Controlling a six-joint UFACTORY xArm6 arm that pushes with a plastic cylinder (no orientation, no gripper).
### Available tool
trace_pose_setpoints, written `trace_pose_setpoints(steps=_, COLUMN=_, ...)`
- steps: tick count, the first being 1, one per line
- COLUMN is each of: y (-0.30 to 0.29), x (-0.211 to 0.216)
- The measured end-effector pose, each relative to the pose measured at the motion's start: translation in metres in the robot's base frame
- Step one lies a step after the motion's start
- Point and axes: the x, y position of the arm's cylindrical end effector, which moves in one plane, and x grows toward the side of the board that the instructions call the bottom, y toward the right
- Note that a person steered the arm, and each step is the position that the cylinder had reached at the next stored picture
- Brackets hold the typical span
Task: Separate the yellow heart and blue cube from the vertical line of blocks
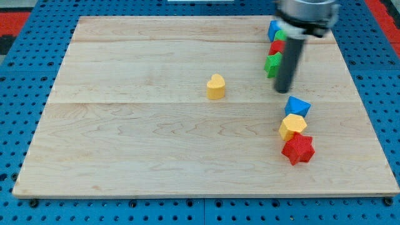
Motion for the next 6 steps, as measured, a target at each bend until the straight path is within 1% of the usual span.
trace_pose_setpoints(steps=1, y=0.076, x=-0.051)
trace_pose_setpoints(steps=2, y=0.103, x=-0.117)
trace_pose_setpoints(steps=3, y=0.073, x=-0.167)
trace_pose_setpoints(steps=4, y=0.007, x=-0.18)
trace_pose_setpoints(steps=5, y=-0.09, x=-0.168)
trace_pose_setpoints(steps=6, y=-0.099, x=-0.165)
